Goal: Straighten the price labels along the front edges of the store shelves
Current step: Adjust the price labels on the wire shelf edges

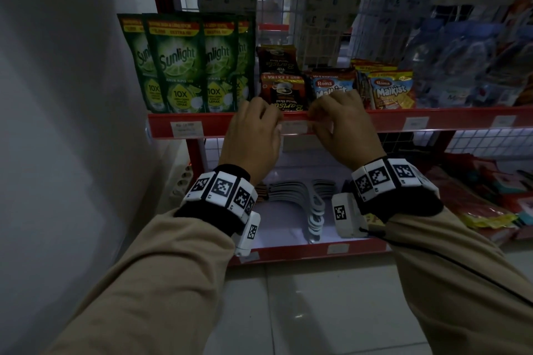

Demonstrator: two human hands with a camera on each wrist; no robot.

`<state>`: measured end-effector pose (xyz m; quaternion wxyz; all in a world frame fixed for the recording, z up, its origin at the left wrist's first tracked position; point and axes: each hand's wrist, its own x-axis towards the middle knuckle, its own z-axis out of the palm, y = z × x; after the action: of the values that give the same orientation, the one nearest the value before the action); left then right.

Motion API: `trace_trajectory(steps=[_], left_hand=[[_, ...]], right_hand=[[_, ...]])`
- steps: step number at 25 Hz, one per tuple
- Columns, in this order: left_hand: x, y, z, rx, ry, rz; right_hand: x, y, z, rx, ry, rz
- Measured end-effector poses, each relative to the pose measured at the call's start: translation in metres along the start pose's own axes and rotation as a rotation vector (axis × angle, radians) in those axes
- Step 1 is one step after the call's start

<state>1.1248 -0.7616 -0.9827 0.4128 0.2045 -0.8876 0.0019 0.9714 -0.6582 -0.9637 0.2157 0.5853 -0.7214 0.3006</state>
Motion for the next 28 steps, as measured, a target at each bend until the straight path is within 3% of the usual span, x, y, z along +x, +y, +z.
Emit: trace_trajectory(steps=[4, 10, 13, 16, 19, 22, 28], left_hand=[[-0.014, 0.004, 0.008, 0.146, 0.028, -0.041], [-0.052, 0.02, 0.044, 0.061, -0.007, -0.136], [-0.1, 0.033, 0.078, 0.038, -0.157, -0.161], [-0.148, 0.041, 0.113, 0.057, -0.459, -0.124], [-0.178, 0.046, 0.142, 0.023, -0.654, -0.11], [-0.19, 0.052, 0.16, 0.012, -0.744, -0.092], [-0.206, 0.045, 0.18, 0.073, -0.79, -0.097]], right_hand=[[-0.008, 0.011, 0.005, -0.005, 0.1, -0.033], [-0.065, 0.031, 0.038, 0.098, 0.04, -0.049], [-0.129, 0.047, 0.073, 0.112, -0.134, 0.041], [-0.187, 0.066, 0.103, 0.13, -0.319, 0.15], [-0.226, 0.084, 0.12, 0.146, -0.399, 0.272], [-0.251, 0.092, 0.132, 0.112, -0.39, 0.302], [-0.273, 0.096, 0.155, -0.032, -0.299, 0.149]])
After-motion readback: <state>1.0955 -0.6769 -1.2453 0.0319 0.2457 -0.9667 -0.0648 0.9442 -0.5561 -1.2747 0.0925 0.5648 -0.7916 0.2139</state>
